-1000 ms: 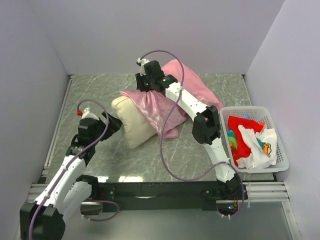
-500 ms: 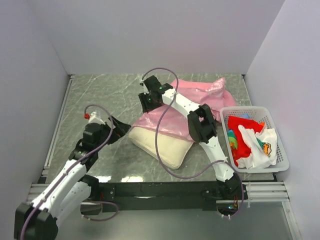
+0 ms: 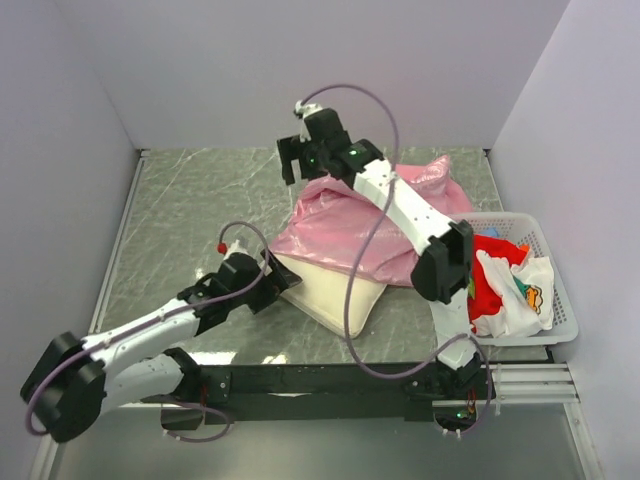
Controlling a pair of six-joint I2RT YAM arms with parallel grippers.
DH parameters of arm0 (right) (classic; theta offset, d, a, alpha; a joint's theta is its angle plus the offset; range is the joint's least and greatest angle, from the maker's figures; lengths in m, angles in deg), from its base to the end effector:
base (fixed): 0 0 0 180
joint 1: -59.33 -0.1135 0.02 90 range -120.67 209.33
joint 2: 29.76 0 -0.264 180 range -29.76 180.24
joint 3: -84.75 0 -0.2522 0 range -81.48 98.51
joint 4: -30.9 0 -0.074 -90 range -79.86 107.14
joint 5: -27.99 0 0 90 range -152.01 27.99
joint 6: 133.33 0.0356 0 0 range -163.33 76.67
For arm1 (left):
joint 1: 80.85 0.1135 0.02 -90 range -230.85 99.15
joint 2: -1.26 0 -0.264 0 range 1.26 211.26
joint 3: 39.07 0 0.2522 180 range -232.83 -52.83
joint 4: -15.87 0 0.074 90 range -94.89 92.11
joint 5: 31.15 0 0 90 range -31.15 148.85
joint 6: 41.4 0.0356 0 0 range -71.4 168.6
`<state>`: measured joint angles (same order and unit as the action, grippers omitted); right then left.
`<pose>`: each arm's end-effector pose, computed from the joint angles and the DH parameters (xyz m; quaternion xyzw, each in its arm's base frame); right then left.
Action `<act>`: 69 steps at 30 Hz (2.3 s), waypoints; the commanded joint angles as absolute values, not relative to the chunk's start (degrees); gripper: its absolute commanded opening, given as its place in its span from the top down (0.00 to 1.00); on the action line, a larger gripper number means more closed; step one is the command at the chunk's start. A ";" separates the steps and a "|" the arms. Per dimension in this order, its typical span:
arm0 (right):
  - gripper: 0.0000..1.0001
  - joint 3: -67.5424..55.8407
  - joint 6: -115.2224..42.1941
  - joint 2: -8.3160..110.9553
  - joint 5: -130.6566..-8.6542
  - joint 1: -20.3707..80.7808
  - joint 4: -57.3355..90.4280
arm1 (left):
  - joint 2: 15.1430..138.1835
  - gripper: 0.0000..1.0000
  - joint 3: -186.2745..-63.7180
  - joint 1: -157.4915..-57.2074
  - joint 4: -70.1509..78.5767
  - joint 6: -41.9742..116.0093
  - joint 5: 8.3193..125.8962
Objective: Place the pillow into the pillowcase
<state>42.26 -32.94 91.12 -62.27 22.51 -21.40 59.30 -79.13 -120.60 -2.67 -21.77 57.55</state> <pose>0.3891 0.2915 0.3483 -0.2044 0.8659 0.1847 0.4175 0.1606 -0.1325 0.1944 -0.2407 0.8600 -0.3630 0.2660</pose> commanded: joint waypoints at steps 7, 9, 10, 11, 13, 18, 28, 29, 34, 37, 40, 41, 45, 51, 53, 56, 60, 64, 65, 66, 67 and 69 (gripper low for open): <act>0.00 14.62 -31.73 64.92 -51.82 22.16 -13.10 | 71.57 0.56 -84.28 -117.26 5.11 -24.01 48.82; 0.00 0.96 -30.85 56.31 -51.20 22.07 -8.54 | 70.17 0.99 -84.21 -107.69 3.96 -21.90 52.23; 0.00 -3.39 -30.67 53.50 -53.38 21.72 -6.70 | 69.38 0.99 -84.12 -104.52 3.87 -21.02 52.86; 0.00 -7.35 -30.85 48.95 -53.92 21.28 -3.63 | 68.07 0.99 -84.20 -99.88 3.69 -19.01 53.04; 0.00 -15.54 -32.16 45.93 -53.49 20.14 -2.11 | 67.70 0.99 -86.13 -97.04 2.29 -17.24 53.13; 0.00 -21.37 -34.80 46.17 -52.62 14.96 -0.35 | 71.04 0.99 -89.47 -94.56 1.67 -14.60 57.26; 0.00 -17.06 -39.11 63.04 -37.33 6.51 -1.67 | 72.10 0.99 -89.92 -92.89 0.62 -12.14 58.84; 0.00 -16.80 -38.59 63.75 -35.49 6.68 -1.58 | 72.27 0.99 -90.18 -92.80 0.44 -11.87 59.19; 0.49 -14.43 -37.09 63.32 -33.61 10.72 -2.80 | 71.84 0.99 -89.74 -92.45 0.00 -11.61 59.11; 0.97 -6.81 -36.30 63.93 -35.90 9.77 -11.81 | 71.66 0.99 -89.13 -92.36 1.13 -12.04 60.24; 1.00 7.86 -33.06 65.85 -42.57 2.32 -21.05 | 70.96 0.99 -88.51 -92.54 3.41 -13.27 60.87; 1.00 11.64 -31.39 66.73 -47.55 -2.41 -22.40 | 69.74 0.99 -87.90 -92.71 4.04 -13.71 60.87; 1.00 30.26 -28.40 74.98 -52.08 -14.46 -28.46 | 67.09 0.99 -89.03 -94.64 3.61 -16.00 59.02; 1.00 17.42 -23.82 73.79 -55.14 -9.86 -20.49 | 63.92 0.99 -91.14 -96.23 -1.66 -15.39 54.28; 1.00 12.41 -22.77 70.01 -56.38 -8.00 -16.70 | 63.49 0.99 -92.11 -96.14 -3.07 -14.16 53.93; 1.00 10.98 -22.06 66.75 -55.69 -4.66 -15.99 | 62.26 0.67 -92.55 -95.97 -5.62 -11.53 54.28; 1.00 12.90 -22.32 64.29 -56.48 -1.23 -16.87 | 58.40 0.15 -92.91 -95.97 -13.87 -8.27 51.13; 1.00 16.68 -22.85 64.72 -56.74 1.14 -18.71 | 50.68 0.01 -90.89 -95.97 -24.14 -10.02 44.62; 1.00 19.30 -23.02 64.98 -57.35 1.67 -19.15 | 49.35 0.01 -89.40 -95.97 -25.04 -10.20 44.61; 1.00 20.80 -23.11 65.77 -57.44 2.02 -19.77 | 48.03 0.01 -88.61 -96.05 -25.75 -10.55 45.04; 1.00 22.39 -23.37 66.39 -57.27 1.94 -20.90 | 45.93 0.01 -87.82 -96.06 -26.36 -10.90 46.79; 1.00 27.13 -23.90 68.31 -57.09 2.20 -22.14 | 43.63 0.05 -84.48 -96.58 -26.20 -11.34 49.60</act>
<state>18.72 -23.25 67.23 -56.54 1.60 -23.37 47.41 -88.77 -95.94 -21.24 -10.67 48.04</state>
